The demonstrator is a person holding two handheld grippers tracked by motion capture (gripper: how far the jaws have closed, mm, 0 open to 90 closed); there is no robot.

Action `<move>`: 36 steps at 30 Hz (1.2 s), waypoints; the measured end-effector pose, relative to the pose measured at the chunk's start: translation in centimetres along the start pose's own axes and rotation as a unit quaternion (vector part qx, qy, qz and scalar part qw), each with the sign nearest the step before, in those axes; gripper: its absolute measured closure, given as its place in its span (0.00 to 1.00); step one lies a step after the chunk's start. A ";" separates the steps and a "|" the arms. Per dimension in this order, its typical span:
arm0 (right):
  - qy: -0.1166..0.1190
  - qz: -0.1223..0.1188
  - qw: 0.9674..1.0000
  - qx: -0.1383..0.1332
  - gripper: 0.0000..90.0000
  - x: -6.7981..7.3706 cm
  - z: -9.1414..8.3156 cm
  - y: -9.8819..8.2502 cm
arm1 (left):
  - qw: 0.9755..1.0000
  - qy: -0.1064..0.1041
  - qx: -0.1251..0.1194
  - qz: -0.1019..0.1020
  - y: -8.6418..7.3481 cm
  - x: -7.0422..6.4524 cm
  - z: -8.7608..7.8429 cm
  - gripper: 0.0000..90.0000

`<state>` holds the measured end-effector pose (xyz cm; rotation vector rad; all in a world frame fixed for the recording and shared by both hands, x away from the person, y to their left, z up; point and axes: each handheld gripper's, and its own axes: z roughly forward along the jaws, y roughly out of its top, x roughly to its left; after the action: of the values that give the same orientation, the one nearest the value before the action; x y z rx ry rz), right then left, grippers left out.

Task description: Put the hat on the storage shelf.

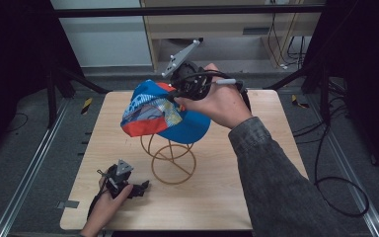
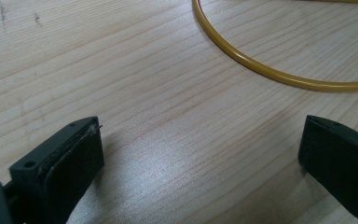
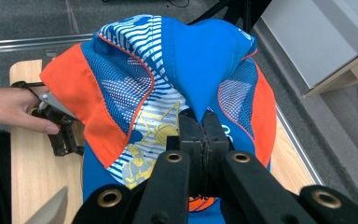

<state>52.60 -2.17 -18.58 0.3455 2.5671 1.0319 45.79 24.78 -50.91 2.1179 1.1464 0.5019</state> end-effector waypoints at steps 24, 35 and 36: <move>0.029 -0.009 0.999 0.020 1.00 1.1 3.4 0.8 | 1.000 0.000 0.001 0.000 0.0 0.0 0.0 0.00; 0.034 0.001 0.999 0.031 1.00 0.8 4.4 0.2 | 1.000 0.000 0.000 0.000 0.0 0.0 0.0 0.00; 0.034 0.000 0.999 0.034 1.00 0.8 4.5 0.1 | 1.000 0.000 0.000 0.000 0.0 0.0 0.0 0.00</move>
<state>53.71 0.92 -21.70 0.3341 2.6679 0.9756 45.78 24.75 -50.91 2.1188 1.1456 0.5016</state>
